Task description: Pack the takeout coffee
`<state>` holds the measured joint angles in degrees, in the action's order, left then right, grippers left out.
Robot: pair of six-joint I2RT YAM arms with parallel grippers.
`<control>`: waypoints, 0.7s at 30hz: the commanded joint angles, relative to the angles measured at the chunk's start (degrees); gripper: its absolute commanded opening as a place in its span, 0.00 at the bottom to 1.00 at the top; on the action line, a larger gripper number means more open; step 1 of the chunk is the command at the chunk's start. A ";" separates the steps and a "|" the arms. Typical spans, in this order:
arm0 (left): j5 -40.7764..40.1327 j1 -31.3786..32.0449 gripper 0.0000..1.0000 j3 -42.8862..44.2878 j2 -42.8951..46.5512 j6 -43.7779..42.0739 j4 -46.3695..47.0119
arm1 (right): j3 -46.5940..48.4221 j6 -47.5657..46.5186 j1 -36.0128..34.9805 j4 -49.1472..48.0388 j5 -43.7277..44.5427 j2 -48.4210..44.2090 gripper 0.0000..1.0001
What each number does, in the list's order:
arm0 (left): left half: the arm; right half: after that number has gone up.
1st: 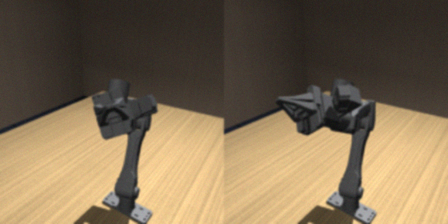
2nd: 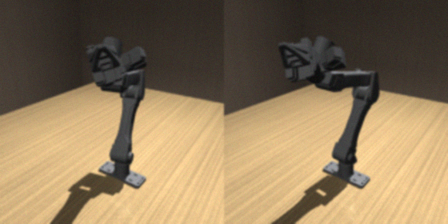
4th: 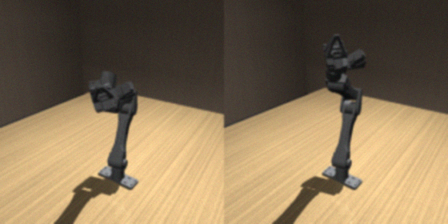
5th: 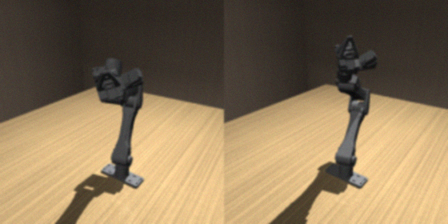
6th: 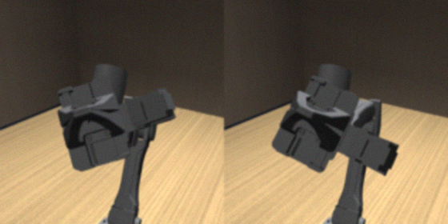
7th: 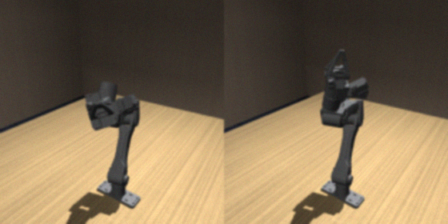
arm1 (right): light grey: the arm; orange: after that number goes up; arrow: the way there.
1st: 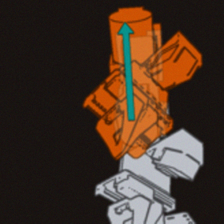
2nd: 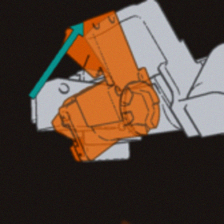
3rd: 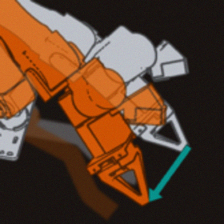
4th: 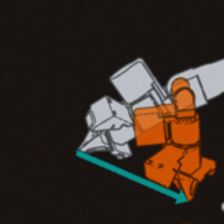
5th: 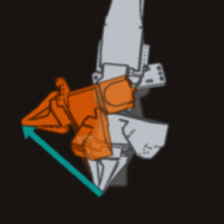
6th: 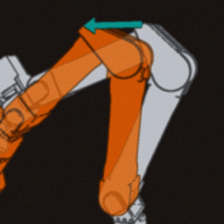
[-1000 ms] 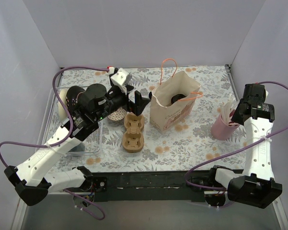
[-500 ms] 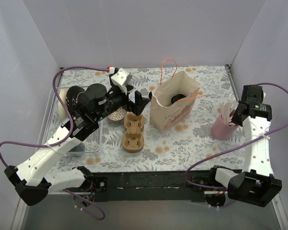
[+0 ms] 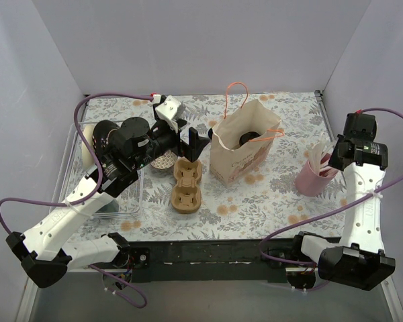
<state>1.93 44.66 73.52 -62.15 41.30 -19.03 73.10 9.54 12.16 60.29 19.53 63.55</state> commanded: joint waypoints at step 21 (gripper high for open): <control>3.34 -0.19 0.98 -0.04 3.00 -0.52 -0.05 | 23.23 -3.92 0.32 14.41 -2.82 -4.65 0.05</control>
<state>4.40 44.69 73.49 -60.58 41.15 -19.05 93.45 6.83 12.23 73.36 18.92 60.71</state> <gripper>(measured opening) 0.982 0.063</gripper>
